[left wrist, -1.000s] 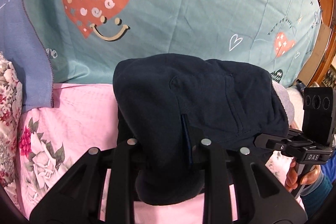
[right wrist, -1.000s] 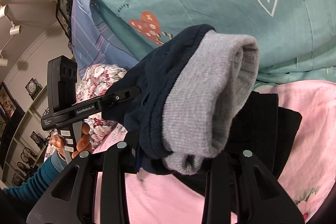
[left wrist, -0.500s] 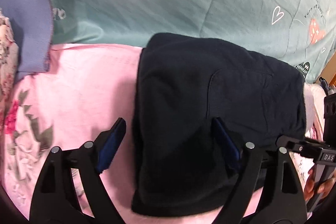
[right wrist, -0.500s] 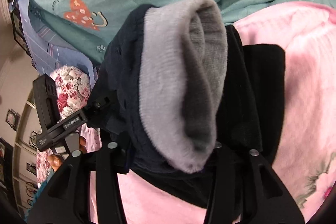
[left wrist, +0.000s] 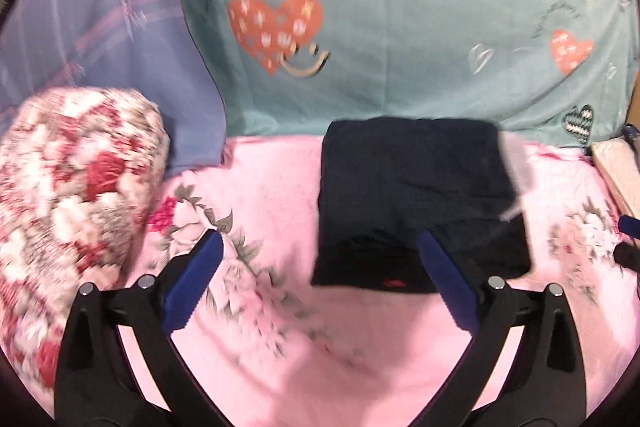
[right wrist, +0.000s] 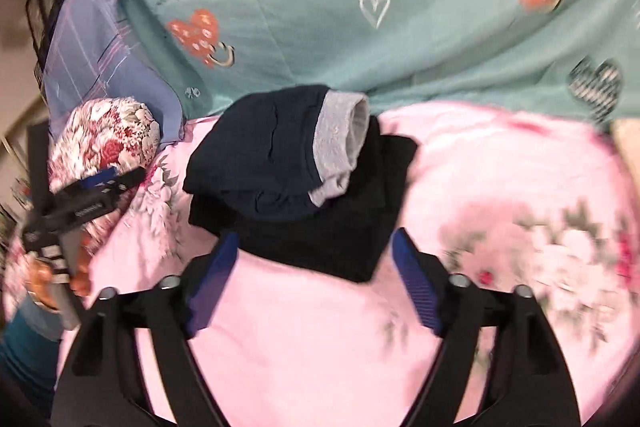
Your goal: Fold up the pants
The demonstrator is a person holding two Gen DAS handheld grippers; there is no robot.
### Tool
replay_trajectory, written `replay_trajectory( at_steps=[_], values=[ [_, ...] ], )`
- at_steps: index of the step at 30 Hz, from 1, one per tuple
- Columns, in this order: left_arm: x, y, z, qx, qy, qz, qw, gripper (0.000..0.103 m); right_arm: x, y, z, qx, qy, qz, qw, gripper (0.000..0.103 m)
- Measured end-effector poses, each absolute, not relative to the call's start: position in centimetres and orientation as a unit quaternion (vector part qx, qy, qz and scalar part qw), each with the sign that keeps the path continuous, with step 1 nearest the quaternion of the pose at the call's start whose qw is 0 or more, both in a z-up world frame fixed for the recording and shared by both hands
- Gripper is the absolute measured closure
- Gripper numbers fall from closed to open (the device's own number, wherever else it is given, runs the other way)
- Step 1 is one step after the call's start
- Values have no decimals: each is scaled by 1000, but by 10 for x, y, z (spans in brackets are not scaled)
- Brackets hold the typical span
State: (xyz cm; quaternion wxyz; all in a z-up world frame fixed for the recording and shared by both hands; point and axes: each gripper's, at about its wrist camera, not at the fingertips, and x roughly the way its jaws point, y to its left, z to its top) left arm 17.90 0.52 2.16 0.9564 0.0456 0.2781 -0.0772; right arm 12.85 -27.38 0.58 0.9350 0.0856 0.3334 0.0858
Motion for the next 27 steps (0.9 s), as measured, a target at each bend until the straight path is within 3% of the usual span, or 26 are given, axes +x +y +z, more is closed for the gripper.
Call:
replay_trajectory(
  at_steps=[2,12,27],
  values=[
    [146,-5,30,45,265,-85,960,2,96,-271,6,71,312,66,945,5],
    [33,-52,40,74,218,-67,971,2,0,-266,-21,110,257,16,960,3],
    [40,-66,15,55,227,-68,970,2,-7,-260,-51,91,276,-4,957,1]
  ],
)
